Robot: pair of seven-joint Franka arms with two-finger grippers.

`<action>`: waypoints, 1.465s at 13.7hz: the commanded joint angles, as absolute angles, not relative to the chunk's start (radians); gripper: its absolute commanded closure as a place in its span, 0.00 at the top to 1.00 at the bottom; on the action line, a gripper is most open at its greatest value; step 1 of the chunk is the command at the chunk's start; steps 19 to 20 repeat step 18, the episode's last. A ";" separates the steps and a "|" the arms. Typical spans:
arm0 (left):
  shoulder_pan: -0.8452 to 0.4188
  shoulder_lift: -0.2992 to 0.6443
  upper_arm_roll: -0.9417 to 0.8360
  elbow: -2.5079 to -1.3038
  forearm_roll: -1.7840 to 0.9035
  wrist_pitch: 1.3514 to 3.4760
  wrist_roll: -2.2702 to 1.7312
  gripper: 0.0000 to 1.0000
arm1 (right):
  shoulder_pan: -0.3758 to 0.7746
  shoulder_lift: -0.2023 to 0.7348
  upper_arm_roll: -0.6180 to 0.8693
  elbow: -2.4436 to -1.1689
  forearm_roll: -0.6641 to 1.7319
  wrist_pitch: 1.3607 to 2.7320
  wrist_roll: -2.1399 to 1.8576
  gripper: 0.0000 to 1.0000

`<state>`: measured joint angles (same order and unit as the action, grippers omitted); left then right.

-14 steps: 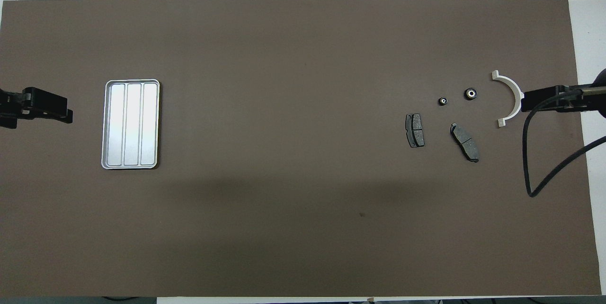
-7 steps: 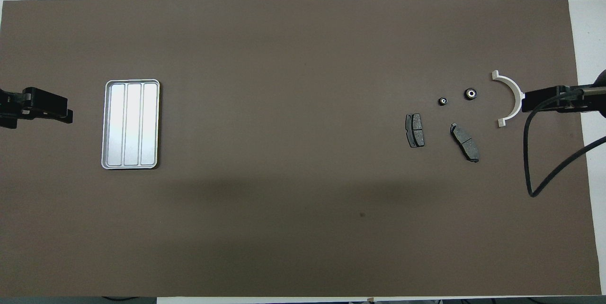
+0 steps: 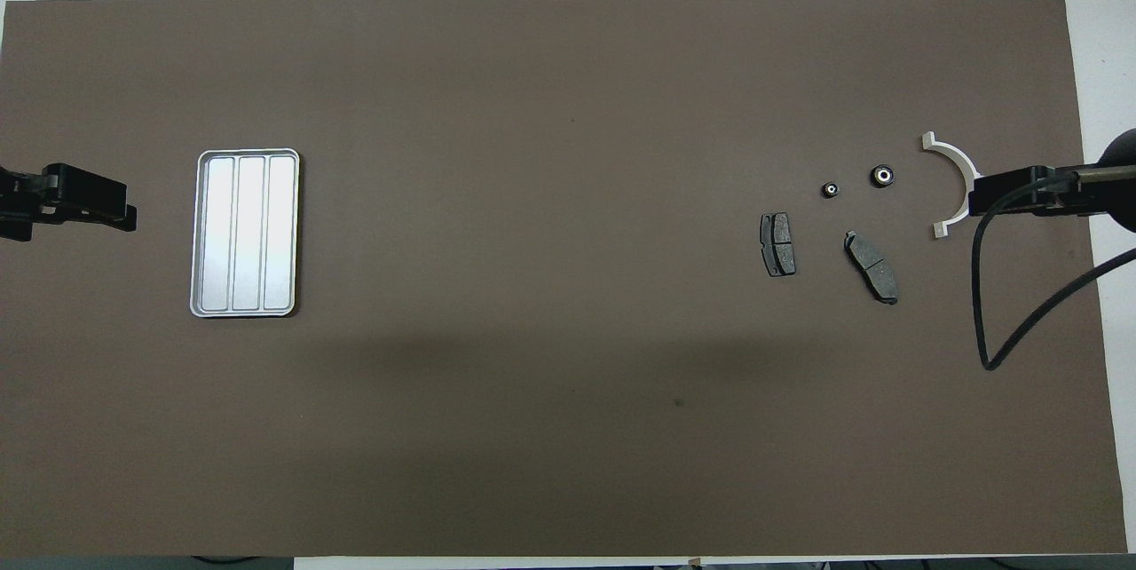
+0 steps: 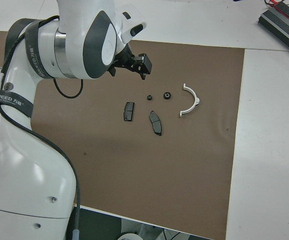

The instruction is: Place bearing gear from tray to pile

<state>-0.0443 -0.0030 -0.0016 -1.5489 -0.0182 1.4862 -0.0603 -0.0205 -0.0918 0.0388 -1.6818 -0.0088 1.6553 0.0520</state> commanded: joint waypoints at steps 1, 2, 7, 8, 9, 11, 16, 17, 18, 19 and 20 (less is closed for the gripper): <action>-0.038 -0.034 -0.009 -1.586 -0.005 1.506 -0.060 1.00 | -0.031 -0.097 0.046 -1.697 0.014 1.649 0.063 1.00; -0.038 -0.034 -0.009 -1.588 -0.005 1.506 -0.060 1.00 | -0.029 -0.097 0.046 -1.695 0.014 1.626 0.063 1.00; -0.038 -0.034 -0.009 -1.588 -0.005 1.506 -0.060 1.00 | -0.034 -0.098 0.046 -1.698 0.014 1.569 0.061 1.00; -0.038 -0.034 -0.009 -1.588 -0.005 1.506 -0.060 1.00 | -0.034 -0.100 0.046 -1.698 0.014 1.566 0.061 1.00; -0.038 -0.034 -0.009 -1.588 -0.005 1.506 -0.060 1.00 | -0.032 -0.101 0.046 -1.698 0.014 1.560 0.066 1.00; -0.038 -0.034 -0.009 -1.586 -0.005 1.506 -0.060 1.00 | -0.031 -0.101 0.046 -1.698 0.014 1.560 0.067 1.00; -0.038 -0.034 -0.009 -1.588 -0.005 1.506 -0.060 1.00 | -0.032 -0.101 0.046 -1.698 0.014 1.560 0.066 1.00; -0.038 -0.034 -0.009 -1.588 -0.005 1.506 -0.060 1.00 | -0.034 -0.101 0.046 -1.698 0.014 1.560 0.066 1.00; -0.038 -0.034 -0.009 -1.586 -0.005 1.506 -0.060 1.00 | -0.034 -0.101 0.046 -1.698 0.014 1.560 0.066 1.00; -0.038 -0.034 -0.009 -1.586 -0.005 1.506 -0.060 1.00 | -0.034 -0.101 0.046 -1.698 0.014 1.560 0.066 1.00; -0.038 -0.034 -0.009 -1.586 -0.005 1.506 -0.060 1.00 | -0.034 -0.101 0.046 -1.698 0.014 1.560 0.066 1.00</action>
